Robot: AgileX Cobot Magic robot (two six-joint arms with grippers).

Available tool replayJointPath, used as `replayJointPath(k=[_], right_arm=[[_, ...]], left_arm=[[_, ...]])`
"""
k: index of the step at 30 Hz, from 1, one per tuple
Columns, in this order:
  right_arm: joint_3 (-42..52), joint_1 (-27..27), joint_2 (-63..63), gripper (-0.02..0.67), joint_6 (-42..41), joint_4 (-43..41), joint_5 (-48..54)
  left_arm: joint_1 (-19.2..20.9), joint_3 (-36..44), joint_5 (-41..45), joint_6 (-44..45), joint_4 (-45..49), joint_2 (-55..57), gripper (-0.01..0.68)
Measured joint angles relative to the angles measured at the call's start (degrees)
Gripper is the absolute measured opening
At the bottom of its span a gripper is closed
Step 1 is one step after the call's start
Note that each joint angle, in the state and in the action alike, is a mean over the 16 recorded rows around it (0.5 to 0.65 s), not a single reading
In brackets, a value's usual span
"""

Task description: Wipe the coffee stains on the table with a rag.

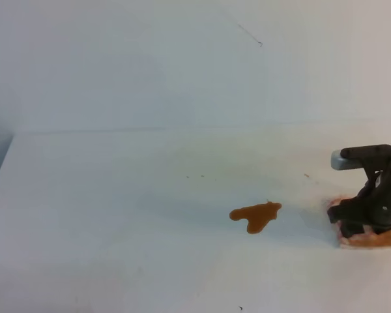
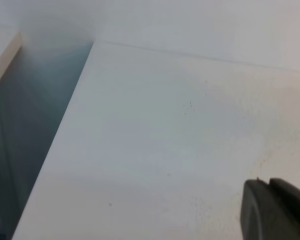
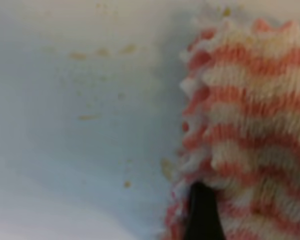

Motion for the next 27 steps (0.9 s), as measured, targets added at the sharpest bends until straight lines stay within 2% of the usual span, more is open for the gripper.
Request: replayJointPath(k=[4, 17, 21, 27], right_arm=[[-0.29, 0.0, 1.68, 0.38, 0.43, -0.48, 0.35], [-6.78, 0.06, 2.9, 0.086, -2.65, 1.06, 8.45], [-10.71, 0.37, 2.44, 0.05, -4.1, 2.95, 10.98], [-15.42, 2.11, 1.92, 0.044, -6.46, 6.07, 11.24]], left_arm=[[0.0, 0.0, 0.0, 0.0, 0.0, 0.0, -0.001], [0.0, 0.0, 0.0, 0.0, 0.0, 0.0, -0.001], [0.0, 0.0, 0.0, 0.0, 0.0, 0.0, -0.001], [0.0, 0.0, 0.0, 0.0, 0.0, 0.0, -0.001]])
